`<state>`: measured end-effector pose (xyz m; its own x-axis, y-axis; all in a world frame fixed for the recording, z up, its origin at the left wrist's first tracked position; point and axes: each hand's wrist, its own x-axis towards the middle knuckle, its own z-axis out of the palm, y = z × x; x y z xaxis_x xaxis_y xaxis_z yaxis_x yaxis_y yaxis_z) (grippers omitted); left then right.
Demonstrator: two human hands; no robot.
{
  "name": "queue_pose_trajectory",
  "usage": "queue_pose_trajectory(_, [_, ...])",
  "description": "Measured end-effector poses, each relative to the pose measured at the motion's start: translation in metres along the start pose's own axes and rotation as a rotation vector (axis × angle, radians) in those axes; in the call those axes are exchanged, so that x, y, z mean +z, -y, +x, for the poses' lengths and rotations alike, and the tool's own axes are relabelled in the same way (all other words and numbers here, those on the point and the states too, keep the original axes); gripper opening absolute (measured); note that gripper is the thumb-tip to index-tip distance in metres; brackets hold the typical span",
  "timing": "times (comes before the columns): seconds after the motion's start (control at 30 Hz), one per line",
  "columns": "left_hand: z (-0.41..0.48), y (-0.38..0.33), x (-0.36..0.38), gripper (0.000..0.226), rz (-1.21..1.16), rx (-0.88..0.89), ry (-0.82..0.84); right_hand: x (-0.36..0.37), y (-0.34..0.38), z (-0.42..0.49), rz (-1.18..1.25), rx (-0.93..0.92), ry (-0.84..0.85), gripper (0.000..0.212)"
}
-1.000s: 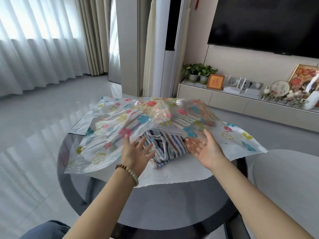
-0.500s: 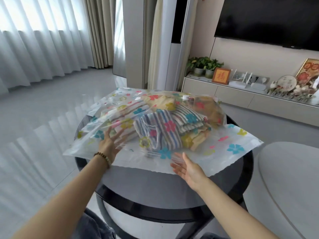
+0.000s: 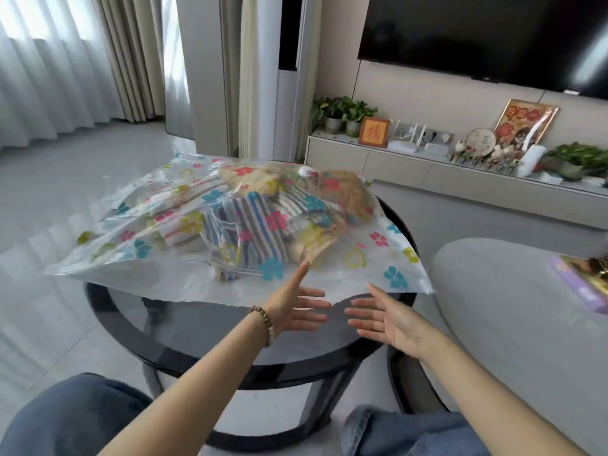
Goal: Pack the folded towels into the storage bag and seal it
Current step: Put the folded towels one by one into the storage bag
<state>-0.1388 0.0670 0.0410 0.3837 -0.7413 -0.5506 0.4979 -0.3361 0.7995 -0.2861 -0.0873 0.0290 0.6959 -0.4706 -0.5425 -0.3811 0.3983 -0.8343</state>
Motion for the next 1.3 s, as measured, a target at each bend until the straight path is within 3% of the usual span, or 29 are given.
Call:
queue_pose_trajectory(0.13, [0.020, 0.007, 0.073, 0.074, 0.023, -0.065, 0.144, -0.055, -0.004, -0.017, -0.007, 0.047, -0.087, 0.052])
queue_pose_trajectory(0.27, [0.047, 0.018, 0.131, 0.072, -0.168, -0.103, 0.184, -0.087, 0.002, -0.015, 0.073, -0.134, -0.295, 0.037])
queue_pose_trajectory(0.37, [0.066, 0.022, 0.166, 0.064, -0.306, -0.042, 0.155, -0.095, 0.012, -0.006, -0.076, -0.235, -0.373, 0.034])
queue_pose_trajectory(0.5, [0.090, 0.023, 0.188, 0.044, -0.292, 0.056, -0.004, -0.094, 0.016, 0.009, -0.219, -0.320, -0.332, 0.032])
queue_pose_trajectory(0.67, [0.112, 0.024, 0.196, 0.044, -0.010, 0.205, -0.115, -0.102, 0.016, 0.022, -0.259, -0.335, -0.310, 0.031])
queue_pose_trajectory(0.8, [0.123, 0.025, 0.195, 0.048, 0.103, 0.276, -0.093, -0.112, 0.020, 0.030, -0.293, -0.361, -0.280, 0.027])
queue_pose_trajectory(0.9, [0.127, 0.025, 0.198, 0.045, 0.079, 0.314, -0.110, -0.116, 0.020, 0.037, -0.278, -0.392, -0.226, 0.027])
queue_pose_trajectory(1.0, [0.132, 0.025, 0.203, 0.035, 0.001, 0.384, -0.171, -0.115, 0.020, 0.042, -0.293, -0.468, -0.277, 0.027])
queue_pose_trajectory(1.17, [0.135, 0.031, 0.208, 0.049, -0.047, 0.380, -0.236, -0.118, 0.016, 0.043, -0.307, -0.424, -0.264, 0.029])
queue_pose_trajectory(1.3, [0.135, 0.041, 0.203, 0.024, -0.075, 0.401, -0.220, -0.120, 0.011, 0.043, -0.295, -0.370, -0.212, 0.035])
